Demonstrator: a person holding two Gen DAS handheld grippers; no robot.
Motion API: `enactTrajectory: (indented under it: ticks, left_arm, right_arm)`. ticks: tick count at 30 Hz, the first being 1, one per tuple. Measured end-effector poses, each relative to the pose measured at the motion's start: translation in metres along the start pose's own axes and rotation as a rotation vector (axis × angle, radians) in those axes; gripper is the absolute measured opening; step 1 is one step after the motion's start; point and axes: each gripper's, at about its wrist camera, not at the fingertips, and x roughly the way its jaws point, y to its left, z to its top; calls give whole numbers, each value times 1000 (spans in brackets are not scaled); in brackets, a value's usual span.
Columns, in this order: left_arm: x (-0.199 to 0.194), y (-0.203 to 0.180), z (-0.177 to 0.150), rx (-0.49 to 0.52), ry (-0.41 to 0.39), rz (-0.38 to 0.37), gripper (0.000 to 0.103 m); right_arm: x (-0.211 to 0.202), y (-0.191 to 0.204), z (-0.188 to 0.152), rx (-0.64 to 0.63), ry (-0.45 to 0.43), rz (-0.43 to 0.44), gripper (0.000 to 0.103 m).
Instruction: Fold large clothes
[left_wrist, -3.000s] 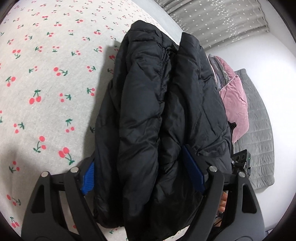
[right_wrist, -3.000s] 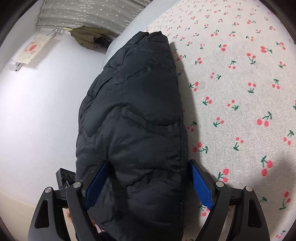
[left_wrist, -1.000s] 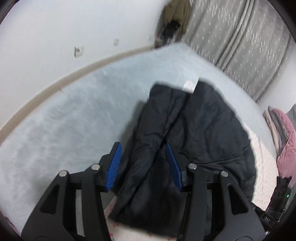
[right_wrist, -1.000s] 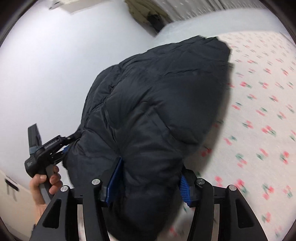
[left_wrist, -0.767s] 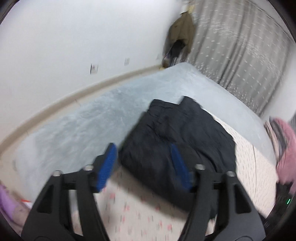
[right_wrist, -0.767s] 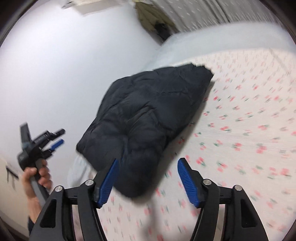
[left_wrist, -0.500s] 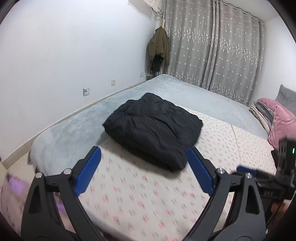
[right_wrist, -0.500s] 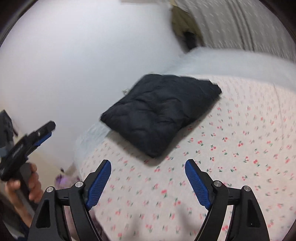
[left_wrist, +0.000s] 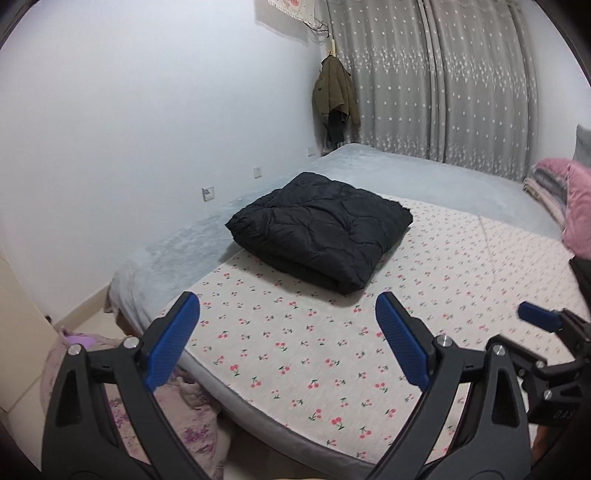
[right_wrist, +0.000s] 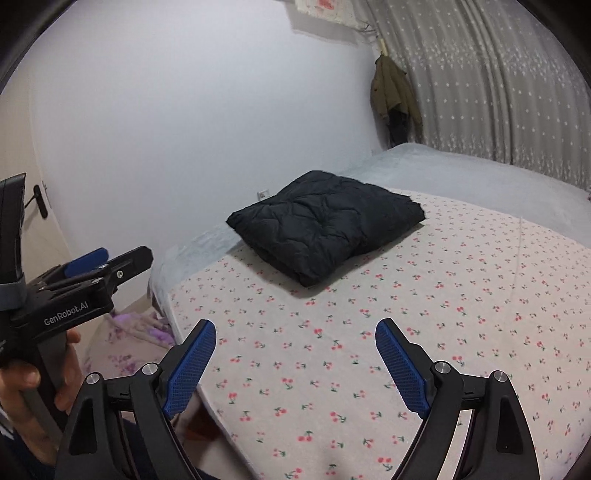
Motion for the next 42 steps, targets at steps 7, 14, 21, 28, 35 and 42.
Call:
enactTrajectory:
  ticks: [7,14,21,28,35,42]
  left_arm:
    - [-2,-15,-24,-9,32,40,96]
    - [-10,-18,-25,-2,-18,70,100]
    - [-7,-17,-25,-14,-2,59,102]
    - [-3,-20,-27,-1,10,67,102]
    - [-2,-17,-27,-17,20,66,102]
    - [-5,-22,-27,-6,4,76,102]
  right_arm:
    - [6,-3,-9,-45,37,-25,93]
    - [-1,0,-13,-79,-18,-69,103]
    - [-2,-5,-11,-43,-30,-61,103]
    - [0,-3,-14,-49,-36,-70,103]
    - [2,-6,-13,-27,-37,-66,103]
    - [5,-2,-14,-37,-33,-89,103]
